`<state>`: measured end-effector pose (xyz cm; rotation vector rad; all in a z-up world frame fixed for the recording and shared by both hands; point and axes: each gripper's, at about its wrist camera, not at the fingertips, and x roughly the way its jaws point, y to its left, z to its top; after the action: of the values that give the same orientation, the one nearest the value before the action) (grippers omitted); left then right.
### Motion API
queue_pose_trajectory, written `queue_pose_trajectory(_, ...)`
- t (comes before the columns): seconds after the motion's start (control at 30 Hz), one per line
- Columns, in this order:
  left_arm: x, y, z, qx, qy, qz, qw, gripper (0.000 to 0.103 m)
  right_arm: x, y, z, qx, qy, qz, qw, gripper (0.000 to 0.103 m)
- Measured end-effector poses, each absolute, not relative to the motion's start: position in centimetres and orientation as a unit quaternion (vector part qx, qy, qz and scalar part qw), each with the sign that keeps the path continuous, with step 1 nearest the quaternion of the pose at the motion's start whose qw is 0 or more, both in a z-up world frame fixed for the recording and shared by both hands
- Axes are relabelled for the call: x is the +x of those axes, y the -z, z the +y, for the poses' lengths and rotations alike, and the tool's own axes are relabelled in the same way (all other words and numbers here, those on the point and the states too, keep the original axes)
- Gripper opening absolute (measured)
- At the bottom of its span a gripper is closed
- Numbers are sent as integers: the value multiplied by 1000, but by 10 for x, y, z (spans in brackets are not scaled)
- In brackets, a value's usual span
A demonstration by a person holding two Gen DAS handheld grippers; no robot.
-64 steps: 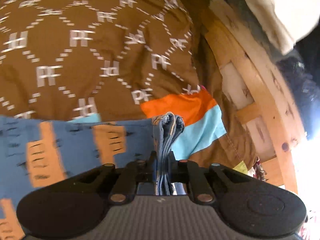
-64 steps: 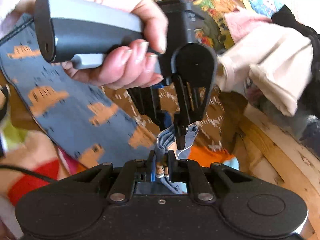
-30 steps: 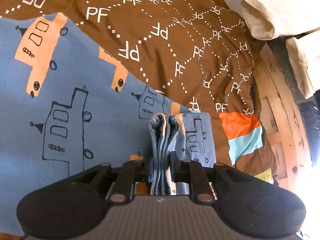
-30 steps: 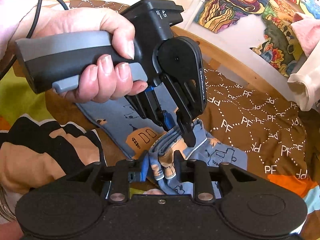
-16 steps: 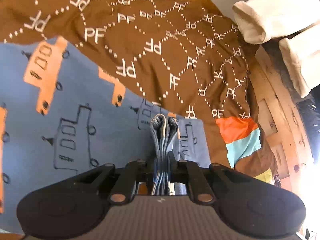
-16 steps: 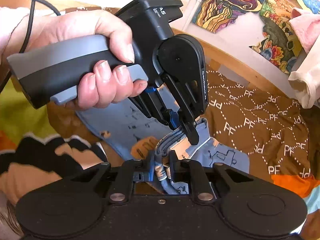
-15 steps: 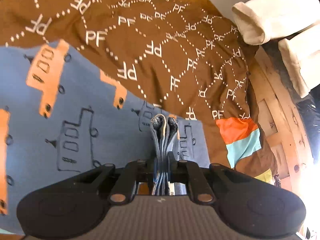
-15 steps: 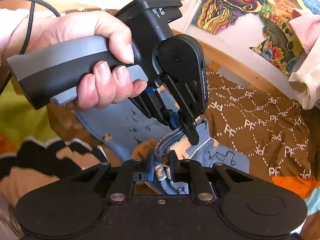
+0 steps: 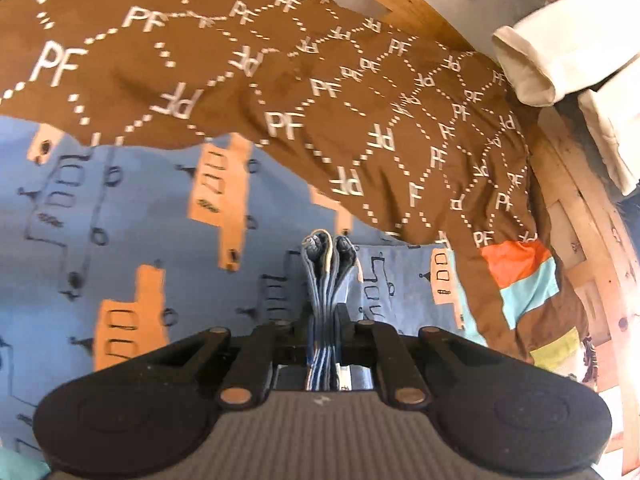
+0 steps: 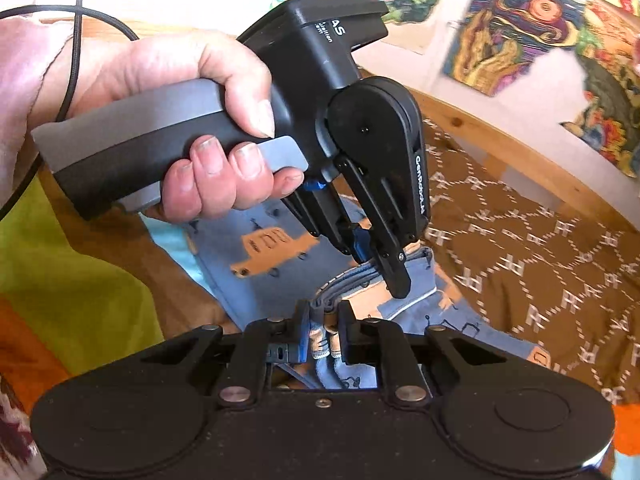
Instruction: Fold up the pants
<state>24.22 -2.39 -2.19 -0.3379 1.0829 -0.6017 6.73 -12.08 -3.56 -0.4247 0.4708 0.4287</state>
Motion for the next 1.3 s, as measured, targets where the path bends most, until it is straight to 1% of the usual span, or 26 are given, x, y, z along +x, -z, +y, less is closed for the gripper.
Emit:
queue_pose_trajectory(0.27, 244, 41, -8, -170, 272, 503, 803, 11, 78, 48, -103, -222, -236, 243, 914, 15)
queue_pose_trajectory(0.3, 244, 44, -6, -172, 270, 505, 801, 12, 79, 50, -102, -224, -238, 245, 913, 15)
queue_pose_trajectory(0.33, 244, 46, -4, -175, 266, 508, 800, 15, 80, 52, -101, -226, -241, 249, 911, 16)
queue_pose_trajectory(0.37, 244, 48, -1, -179, 260, 510, 800, 19, 81, 54, -100, -228, -243, 254, 908, 18)
queue_pose_trajectory(0.4, 243, 49, 1, -183, 254, 510, 801, 25, 81, 55, -100, -229, -245, 257, 906, 19)
queue_pose_trajectory(0.43, 243, 49, 4, -185, 253, 509, 801, 29, 80, 54, -102, -227, -247, 256, 906, 24)
queue_pose_trajectory(0.5, 242, 48, 8, -186, 250, 507, 803, 31, 75, 52, -109, -228, -251, 252, 906, 38)
queue_pose_trajectory(0.53, 241, 46, 9, -183, 246, 506, 806, 34, 71, 50, -114, -231, -245, 246, 909, 51)
queue_pose_trajectory(0.57, 239, 44, 10, -179, 240, 503, 811, 35, 68, 48, -121, -233, -237, 240, 912, 59)
queue_pose_trajectory(0.6, 237, 40, 10, -173, 233, 496, 818, 42, 64, 45, -130, -233, -225, 232, 917, 62)
queue_pose_trajectory(0.63, 234, 36, 10, -166, 226, 485, 828, 53, 61, 42, -140, -232, -210, 224, 923, 68)
queue_pose_trajectory(0.67, 230, 32, 9, -157, 219, 472, 839, 58, 59, 40, -150, -236, -185, 217, 929, 77)
queue_pose_trajectory(0.7, 227, 28, 5, -147, 211, 456, 852, 69, 59, 38, -158, -245, -158, 212, 933, 81)
queue_pose_trajectory(0.73, 224, 24, 1, -135, 204, 439, 864, 75, 61, 36, -168, -257, -127, 208, 935, 88)
queue_pose_trajectory(0.8, 220, 20, -9, -112, 190, 411, 884, 78, 70, 35, -188, -272, -63, 206, 938, 91)
queue_pose_trajectory(0.87, 220, 20, -20, -90, 180, 394, 897, 78, 84, 34, -208, -270, -22, 215, 938, 94)
queue_pose_trajectory(0.9, 219, 20, -24, -80, 176, 385, 902, 76, 90, 34, -216, -269, -10, 218, 938, 95)
queue_pose_trajectory(0.97, 218, 22, -31, -66, 179, 372, 908, 64, 104, 34, -229, -269, 2, 219, 938, 95)
queue_pose_trajectory(1.0, 218, 23, -34, -60, 183, 371, 909, 56, 110, 34, -233, -269, 3, 218, 938, 95)
queue_pose_trajectory(1.03, 218, 24, -37, -55, 187, 370, 908, 52, 117, 34, -235, -271, 4, 218, 938, 95)
queue_pose_trajectory(1.1, 218, 28, -40, -50, 194, 374, 905, 51, 126, 35, -237, -272, 2, 217, 937, 95)
queue_pose_trajectory(1.17, 218, 32, -43, -43, 197, 377, 904, 40, 131, 37, -238, -271, -2, 217, 938, 96)
queue_pose_trajectory(1.2, 217, 33, -44, -33, 193, 375, 906, 30, 133, 39, -238, -270, -5, 218, 938, 97)
queue_pose_trajectory(1.23, 217, 35, -46, -23, 194, 376, 906, 24, 136, 40, -236, -269, -8, 220, 937, 97)
queue_pose_trajectory(1.3, 215, 36, -48, -18, 193, 375, 907, 21, 137, 43, -233, -270, -15, 225, 936, 97)
